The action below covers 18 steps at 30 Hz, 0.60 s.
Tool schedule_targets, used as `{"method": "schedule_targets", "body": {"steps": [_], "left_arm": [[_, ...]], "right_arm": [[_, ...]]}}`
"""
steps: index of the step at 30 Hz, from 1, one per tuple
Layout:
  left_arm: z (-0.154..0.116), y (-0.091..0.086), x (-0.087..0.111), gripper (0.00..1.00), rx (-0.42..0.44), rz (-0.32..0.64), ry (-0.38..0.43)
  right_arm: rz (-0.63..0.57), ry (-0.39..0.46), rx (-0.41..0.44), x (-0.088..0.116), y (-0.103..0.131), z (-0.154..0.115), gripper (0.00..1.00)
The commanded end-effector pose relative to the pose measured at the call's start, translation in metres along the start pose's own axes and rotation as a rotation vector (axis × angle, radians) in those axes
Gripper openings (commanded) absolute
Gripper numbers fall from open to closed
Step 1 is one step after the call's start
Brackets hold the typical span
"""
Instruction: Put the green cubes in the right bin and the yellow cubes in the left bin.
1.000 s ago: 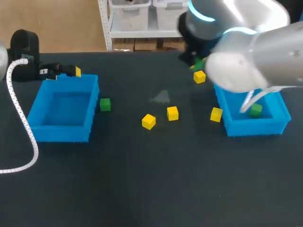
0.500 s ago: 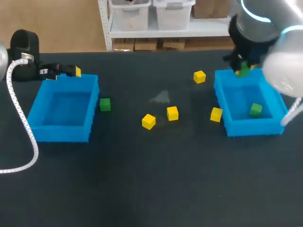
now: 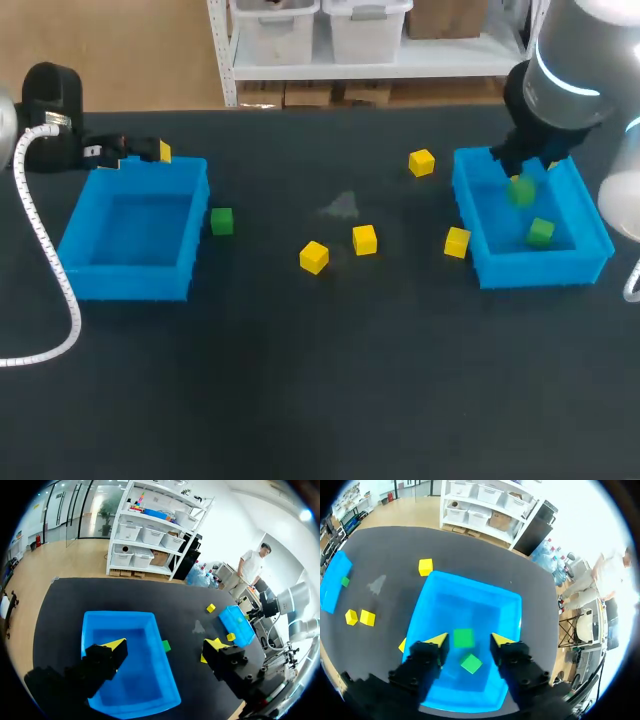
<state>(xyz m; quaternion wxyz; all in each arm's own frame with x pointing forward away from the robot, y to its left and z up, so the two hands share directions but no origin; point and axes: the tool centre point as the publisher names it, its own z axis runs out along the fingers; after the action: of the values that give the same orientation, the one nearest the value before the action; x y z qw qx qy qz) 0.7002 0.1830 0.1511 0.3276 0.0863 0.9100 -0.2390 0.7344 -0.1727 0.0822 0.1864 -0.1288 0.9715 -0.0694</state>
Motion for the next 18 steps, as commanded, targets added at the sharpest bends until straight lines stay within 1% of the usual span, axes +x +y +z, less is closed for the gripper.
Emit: {"method": "schedule_targets", "body": {"steps": [1, 3, 5, 10, 14, 18], "left_arm": [[0.0, 0.001, 0.001, 1.0, 0.007, 0.002, -0.004], [0.0, 0.001, 0.001, 1.0, 0.007, 0.002, -0.004], [0.0, 0.001, 0.001, 1.0, 0.007, 0.002, -0.004], [0.0, 0.001, 0.001, 1.0, 0.007, 0.002, -0.004], [0.0, 0.001, 0.001, 1.0, 0.007, 0.002, -0.004], [0.0, 0.001, 0.001, 1.0, 0.007, 0.002, -0.004]], "right_arm": [[0.0, -0.031, 0.002, 0.001, 0.002, 0.0, 1.0], [-0.023, -0.048, -0.004, -0.003, 0.008, -0.004, 1.0], [-0.069, -0.084, -0.025, -0.012, 0.019, -0.011, 1.0], [-0.248, -0.172, -0.099, -0.038, 0.063, -0.03, 1.0], [-0.383, -0.212, -0.157, -0.054, 0.096, -0.035, 1.0], [-0.516, -0.231, -0.207, -0.066, 0.123, -0.032, 1.0]]}}
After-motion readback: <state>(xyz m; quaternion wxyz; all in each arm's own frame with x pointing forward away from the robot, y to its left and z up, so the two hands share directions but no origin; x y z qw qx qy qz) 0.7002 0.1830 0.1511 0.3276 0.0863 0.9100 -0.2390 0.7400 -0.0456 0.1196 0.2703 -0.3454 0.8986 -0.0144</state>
